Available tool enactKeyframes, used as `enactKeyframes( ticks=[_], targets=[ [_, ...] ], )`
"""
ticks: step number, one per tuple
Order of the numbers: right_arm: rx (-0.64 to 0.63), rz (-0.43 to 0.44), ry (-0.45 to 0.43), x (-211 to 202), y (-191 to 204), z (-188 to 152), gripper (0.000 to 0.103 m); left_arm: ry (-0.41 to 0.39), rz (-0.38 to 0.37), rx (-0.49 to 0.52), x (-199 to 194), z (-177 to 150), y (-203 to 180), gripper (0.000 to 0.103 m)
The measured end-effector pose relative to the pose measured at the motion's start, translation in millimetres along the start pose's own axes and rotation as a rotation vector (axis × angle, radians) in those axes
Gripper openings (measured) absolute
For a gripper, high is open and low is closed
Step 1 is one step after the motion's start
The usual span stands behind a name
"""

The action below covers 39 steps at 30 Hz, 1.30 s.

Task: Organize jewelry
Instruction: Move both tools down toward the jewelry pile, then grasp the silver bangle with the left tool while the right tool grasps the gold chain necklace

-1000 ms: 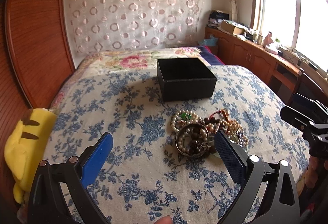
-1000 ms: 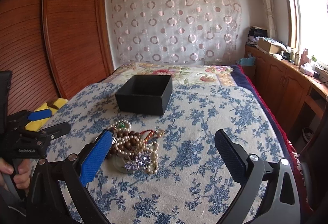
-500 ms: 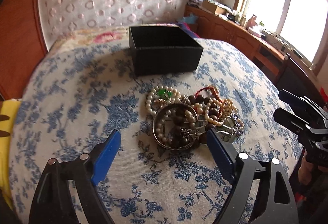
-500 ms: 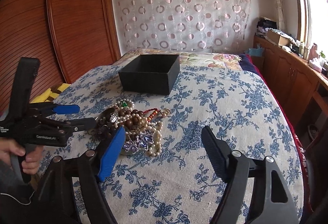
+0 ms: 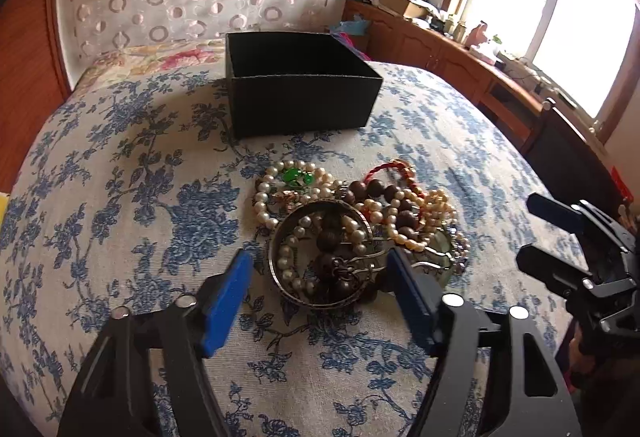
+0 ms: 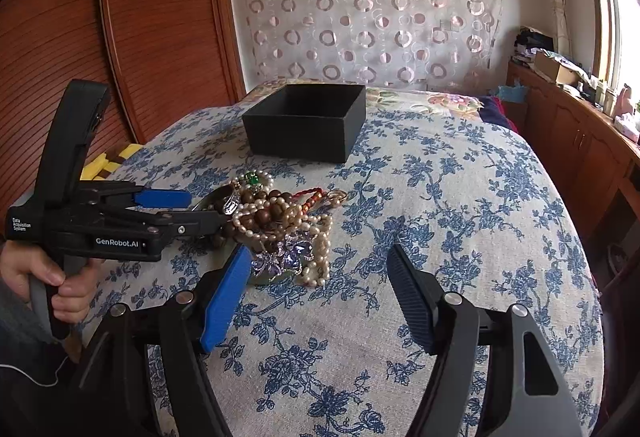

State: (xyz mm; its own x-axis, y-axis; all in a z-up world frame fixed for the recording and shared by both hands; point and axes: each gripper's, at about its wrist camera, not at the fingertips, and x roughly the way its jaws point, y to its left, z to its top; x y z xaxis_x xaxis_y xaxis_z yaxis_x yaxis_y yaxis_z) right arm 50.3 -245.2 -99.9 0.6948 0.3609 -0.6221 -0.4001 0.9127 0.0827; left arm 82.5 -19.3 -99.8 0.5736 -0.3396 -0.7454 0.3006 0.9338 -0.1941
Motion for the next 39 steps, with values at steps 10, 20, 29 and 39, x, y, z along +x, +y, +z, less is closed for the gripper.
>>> enactKeyframes(
  ticks=[10,20,29,39],
  targets=[
    [-0.012,0.008,0.015,3,3,-1,0.073,0.008,-0.016,-0.017,1,1,6,0.054],
    [-0.009,0.004,0.021,3,2,-2,0.073,0.015,0.009,0.003,9,3,3,0.054],
    [-0.018,0.007,0.026,7,1,-2,0.073,-0.047,0.032,-0.016,-19,-2,6,0.054],
    [-0.066,0.038,0.079,23,6,8,0.062,-0.084,0.062,-0.02,-32,-8,12,0.054]
  ],
)
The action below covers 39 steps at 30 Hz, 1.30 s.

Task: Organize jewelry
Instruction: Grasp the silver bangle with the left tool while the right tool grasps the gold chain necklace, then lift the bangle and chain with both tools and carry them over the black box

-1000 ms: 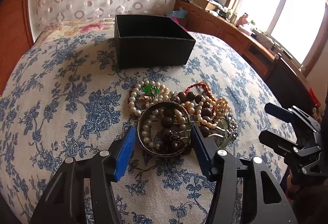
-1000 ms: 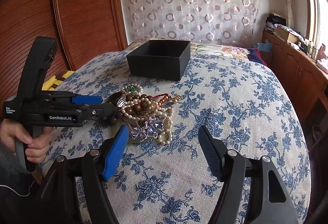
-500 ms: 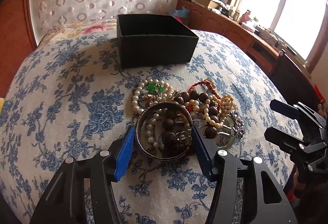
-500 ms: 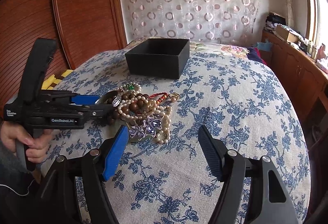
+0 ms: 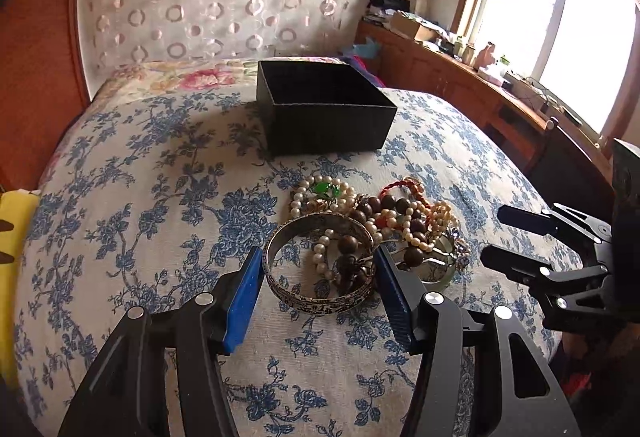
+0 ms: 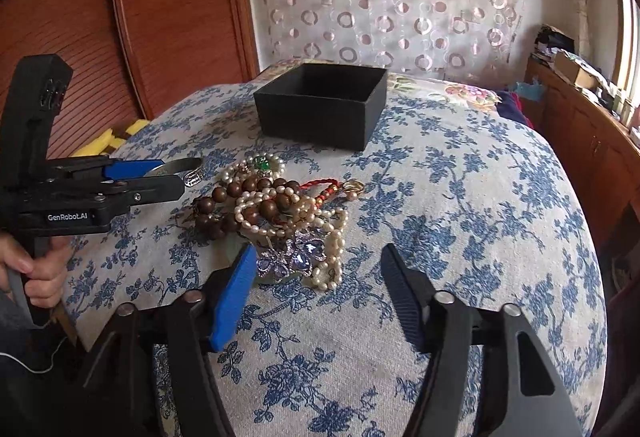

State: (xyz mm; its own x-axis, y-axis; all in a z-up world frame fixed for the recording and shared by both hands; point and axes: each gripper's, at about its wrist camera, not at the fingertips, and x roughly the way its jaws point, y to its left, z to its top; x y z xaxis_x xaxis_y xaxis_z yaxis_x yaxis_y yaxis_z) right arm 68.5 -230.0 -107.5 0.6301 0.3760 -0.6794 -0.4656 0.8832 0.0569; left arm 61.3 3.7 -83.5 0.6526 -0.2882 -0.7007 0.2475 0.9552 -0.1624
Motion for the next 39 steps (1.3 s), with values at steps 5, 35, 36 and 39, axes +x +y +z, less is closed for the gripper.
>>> enactKeyframes(
  ticks=[5,35,36,39],
  targets=[
    [-0.016,0.048,0.04,12,7,4,0.055,0.007,0.003,-0.012,1,-3,4,0.054],
    [0.018,0.104,0.022,25,-19,39,0.006,-0.005,-0.002,-0.016,-3,-6,3,0.054],
    [0.014,0.099,0.007,21,-19,42,0.006,-0.005,-0.003,-0.016,-2,-6,3,0.054],
    [-0.002,0.082,-0.035,8,-21,51,0.006,-0.01,-0.001,-0.017,-4,-6,3,0.054]
  ],
)
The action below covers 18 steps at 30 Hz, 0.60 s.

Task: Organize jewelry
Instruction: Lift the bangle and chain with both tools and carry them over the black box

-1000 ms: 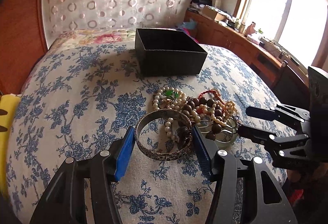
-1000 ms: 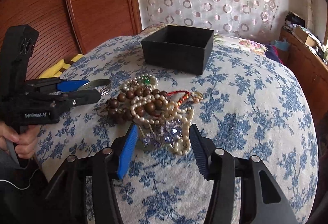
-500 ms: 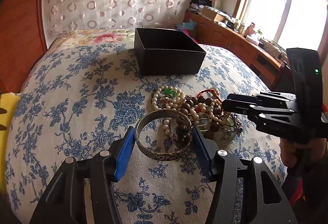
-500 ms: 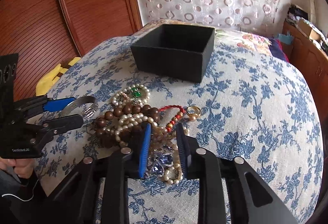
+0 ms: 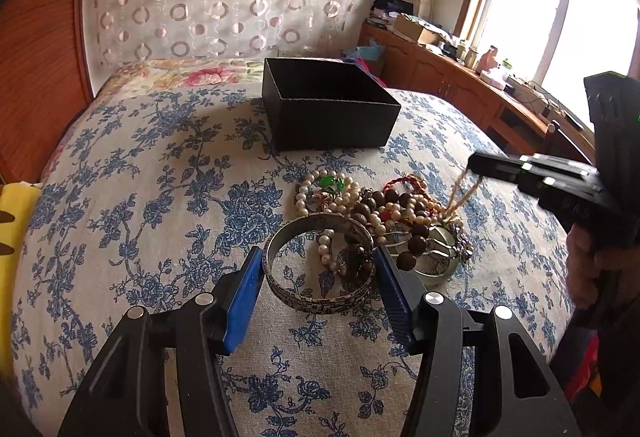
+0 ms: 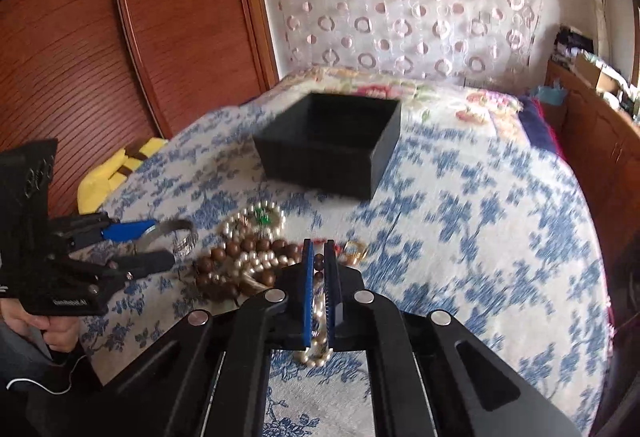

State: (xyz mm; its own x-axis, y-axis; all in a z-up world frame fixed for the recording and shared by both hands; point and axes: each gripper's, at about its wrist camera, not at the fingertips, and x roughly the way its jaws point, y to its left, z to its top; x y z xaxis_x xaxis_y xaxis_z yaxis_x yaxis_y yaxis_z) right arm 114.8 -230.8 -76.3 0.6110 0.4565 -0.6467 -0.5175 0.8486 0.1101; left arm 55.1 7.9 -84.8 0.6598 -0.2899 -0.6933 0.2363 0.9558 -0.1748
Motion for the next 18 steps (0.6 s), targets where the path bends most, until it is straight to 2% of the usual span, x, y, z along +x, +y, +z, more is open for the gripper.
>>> enactKeyframes(
  ticks=[18],
  targets=[
    [-0.076,-0.1,-0.166,-56,-13,68,0.006,-0.068,0.023,0.046,-14,33,-9,0.054]
  ],
)
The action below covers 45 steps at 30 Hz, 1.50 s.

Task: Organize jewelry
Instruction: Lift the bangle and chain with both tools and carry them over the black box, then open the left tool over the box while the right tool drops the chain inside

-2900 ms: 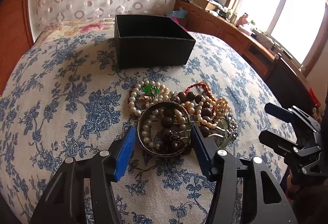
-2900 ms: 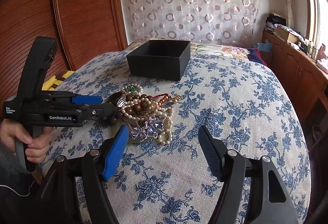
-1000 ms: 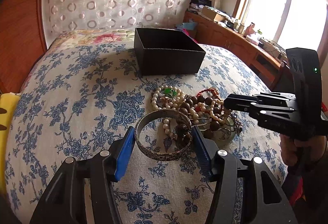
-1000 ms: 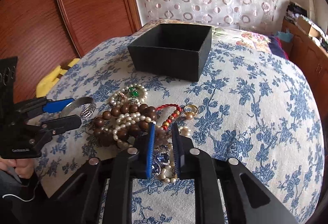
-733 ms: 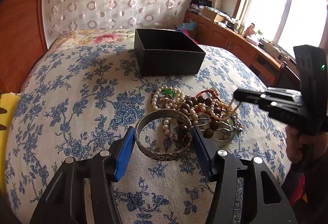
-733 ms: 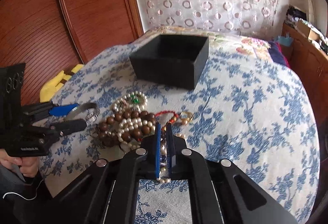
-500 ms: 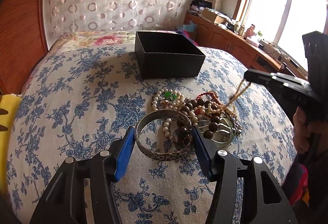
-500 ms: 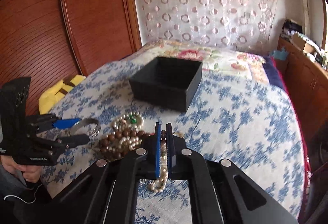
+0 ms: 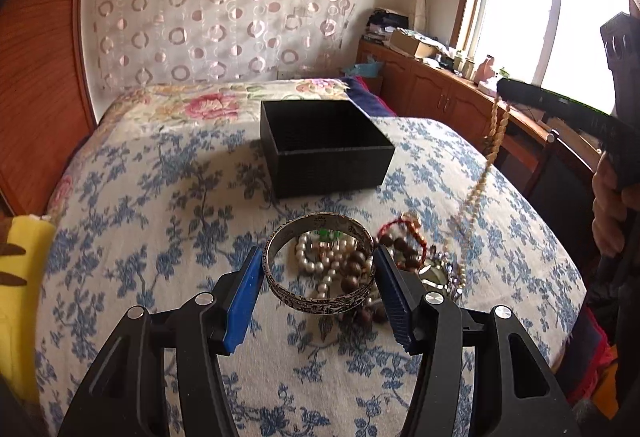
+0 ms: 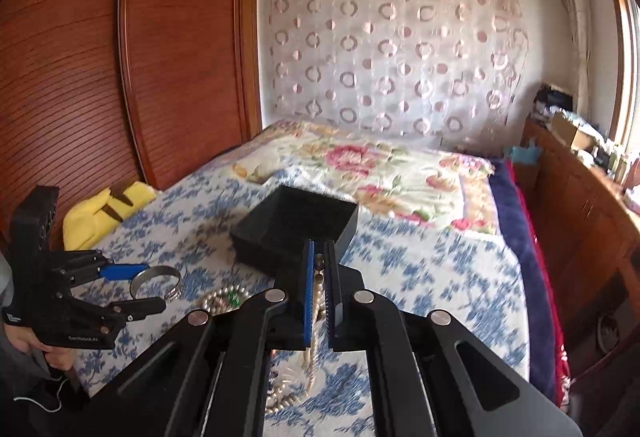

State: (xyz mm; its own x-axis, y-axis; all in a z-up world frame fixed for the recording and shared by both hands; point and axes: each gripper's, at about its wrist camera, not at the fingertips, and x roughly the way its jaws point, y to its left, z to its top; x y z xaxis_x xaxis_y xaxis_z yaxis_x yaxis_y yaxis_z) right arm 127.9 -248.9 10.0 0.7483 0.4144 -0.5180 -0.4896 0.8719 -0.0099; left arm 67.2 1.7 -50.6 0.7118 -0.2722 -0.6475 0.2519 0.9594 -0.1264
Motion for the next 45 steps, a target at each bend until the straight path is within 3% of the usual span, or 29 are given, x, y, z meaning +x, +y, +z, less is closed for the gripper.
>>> enactKeyframes(
  ticks=[11,22,32,35,45],
  targets=[
    [-0.041,-0.029,-0.097,-12,-12,49,0.006,-0.04,0.006,0.027,11,38,1,0.054],
    [-0.089,-0.016,-0.106,21,-20,93,0.006,-0.033,0.018,0.039,66,96,3,0.054],
    [-0.109,0.038,-0.132,36,-25,125,0.006,0.014,0.018,0.03,120,115,3,0.054],
    [-0.121,0.035,-0.128,44,-26,130,0.006,0.0,0.022,0.03,122,119,6,0.064],
    [-0.166,0.022,-0.138,61,-22,149,0.006,-0.03,0.065,0.009,99,117,29,0.065]
  ],
)
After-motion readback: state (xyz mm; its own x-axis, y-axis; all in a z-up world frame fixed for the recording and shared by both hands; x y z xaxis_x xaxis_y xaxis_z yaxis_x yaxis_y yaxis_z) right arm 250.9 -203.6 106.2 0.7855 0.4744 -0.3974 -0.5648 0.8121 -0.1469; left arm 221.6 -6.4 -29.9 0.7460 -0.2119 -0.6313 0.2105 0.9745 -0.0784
